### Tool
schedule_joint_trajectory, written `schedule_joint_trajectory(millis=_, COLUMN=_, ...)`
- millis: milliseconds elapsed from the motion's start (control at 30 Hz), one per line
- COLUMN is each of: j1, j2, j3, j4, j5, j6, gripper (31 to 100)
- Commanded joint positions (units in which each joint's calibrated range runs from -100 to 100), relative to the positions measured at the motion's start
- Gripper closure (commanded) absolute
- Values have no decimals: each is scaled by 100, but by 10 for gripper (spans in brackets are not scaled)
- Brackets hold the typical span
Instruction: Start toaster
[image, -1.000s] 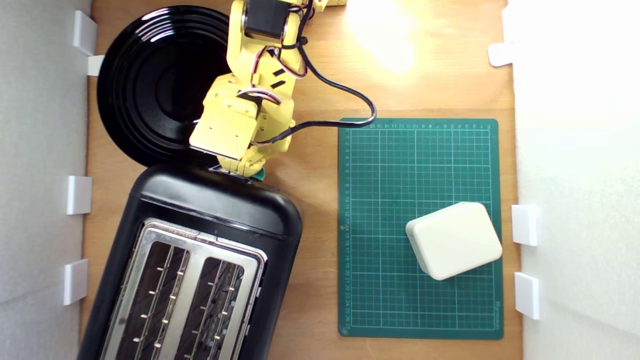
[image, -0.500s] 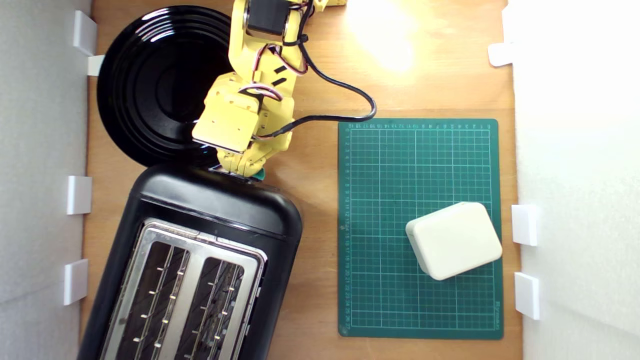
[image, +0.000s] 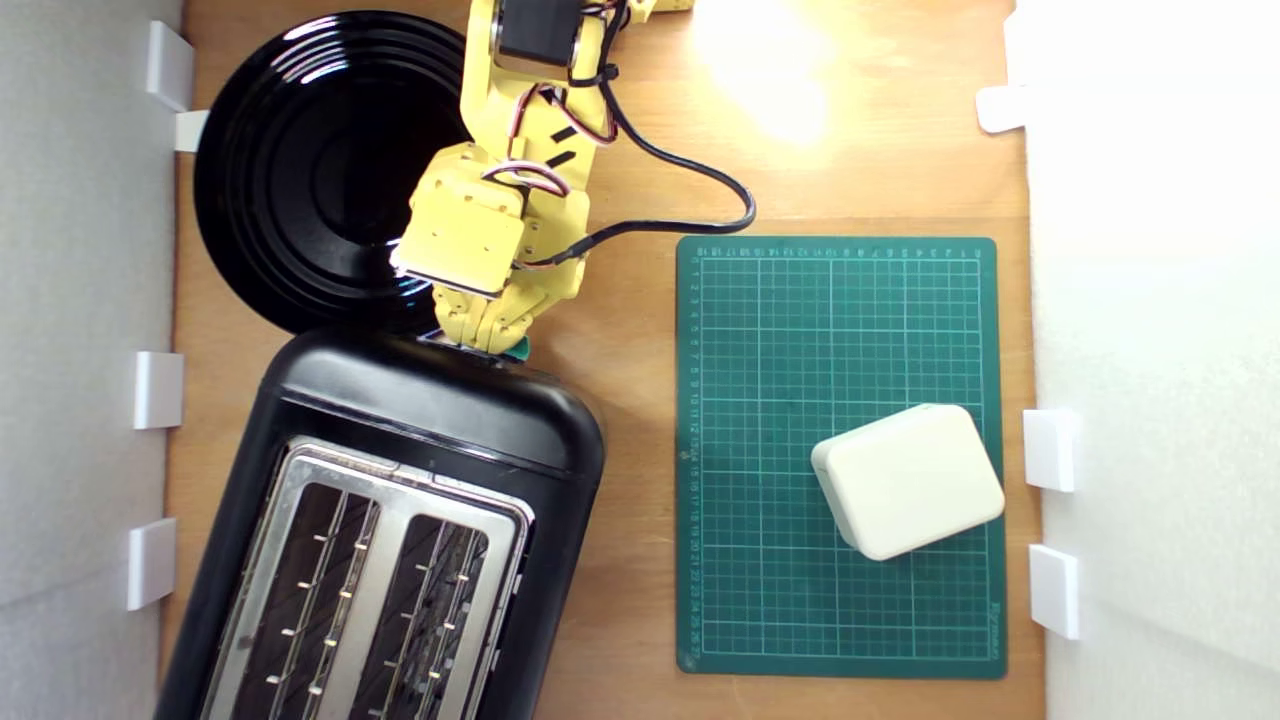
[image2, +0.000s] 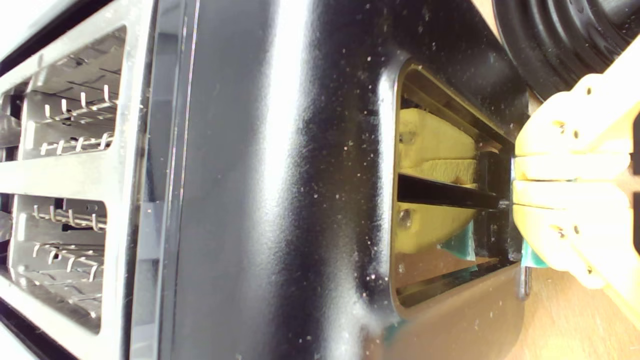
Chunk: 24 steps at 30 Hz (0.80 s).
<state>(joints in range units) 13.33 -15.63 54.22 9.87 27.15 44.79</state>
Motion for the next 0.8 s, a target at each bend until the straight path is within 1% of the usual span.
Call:
schedule_joint_trajectory(millis=0, j1=-71, j2=489, j3=862, j4=26, j5=22, j6=6, gripper=989)
schedule_joint_trajectory(millis=100, j1=-79, j2=256, j3=1207, j4=26, j5=-252, j6=11, gripper=989)
schedule_joint_trajectory(millis=533, j1=-63, j2=-752, j3=2089, j4=17, j5=-261, j6=132, gripper=989)
schedule_joint_trajectory(millis=767, j1=-39, j2=-602, j3=2061, j4=17, j5=-261, j6=132, gripper=989)
